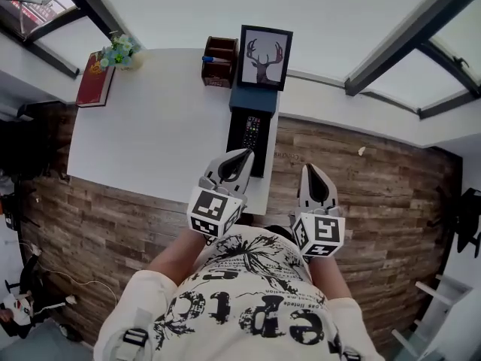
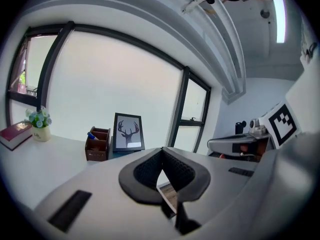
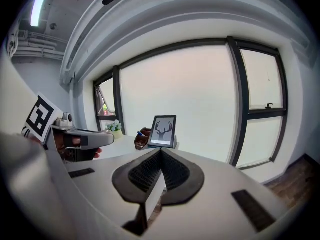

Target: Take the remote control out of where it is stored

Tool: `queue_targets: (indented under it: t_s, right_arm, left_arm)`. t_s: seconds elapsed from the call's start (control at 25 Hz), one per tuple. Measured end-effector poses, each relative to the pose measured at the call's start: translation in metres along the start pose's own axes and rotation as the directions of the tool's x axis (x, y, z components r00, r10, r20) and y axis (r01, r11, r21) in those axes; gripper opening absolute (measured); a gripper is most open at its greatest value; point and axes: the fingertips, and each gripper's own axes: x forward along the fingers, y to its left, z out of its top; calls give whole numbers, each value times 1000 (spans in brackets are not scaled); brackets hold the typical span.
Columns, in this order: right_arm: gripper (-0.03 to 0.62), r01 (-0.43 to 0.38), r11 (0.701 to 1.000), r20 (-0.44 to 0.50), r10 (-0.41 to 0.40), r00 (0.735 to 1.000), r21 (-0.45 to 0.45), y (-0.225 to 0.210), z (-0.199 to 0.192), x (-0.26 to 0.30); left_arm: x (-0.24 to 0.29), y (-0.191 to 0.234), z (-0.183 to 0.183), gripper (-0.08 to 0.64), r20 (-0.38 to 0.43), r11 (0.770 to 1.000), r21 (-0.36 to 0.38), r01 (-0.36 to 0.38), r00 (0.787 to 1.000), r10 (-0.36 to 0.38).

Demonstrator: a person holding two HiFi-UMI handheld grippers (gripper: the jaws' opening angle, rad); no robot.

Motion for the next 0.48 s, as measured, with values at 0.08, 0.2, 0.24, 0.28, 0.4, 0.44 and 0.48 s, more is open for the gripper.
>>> queue_targets:
  t_s: [0.08,0.2,0.24,0.28,0.4,0.44,0.48]
  right_arm:
    - [2,-13,1000,-18,13,1000,3,1,-1,16]
    - [2,-39,999,-48,39,998,4,2,-5,38]
    - [2,-51,999,-60,51,997,3,2,-6,44]
    - [2,-64,998,-72,64,995,1,2,-8,50]
    - [2,-111,994,-102,109,989,-9,4,-14,68]
    - [2,-128,992,-113,126,986,-12,3,-16,74]
    - [2,-145,989,-125,142,982,-16,2,-19,80]
  left_arm:
    - [11,10,-8,8,-35,1000,17,-17,999,17]
    - [24,22,-21,8,-79,999,-1,-43,996,43]
    - [28,25,-24,8,-90,999,-11,-52,995,51]
    - [31,28,-27,8,-98,998,-20,-60,994,57]
    - [39,34,-30,9,-67,997,-42,-67,996,64]
    - [41,35,-30,8,-49,996,-49,-72,996,70]
    - [44,36,-31,9,-44,995,-56,-82,996,80]
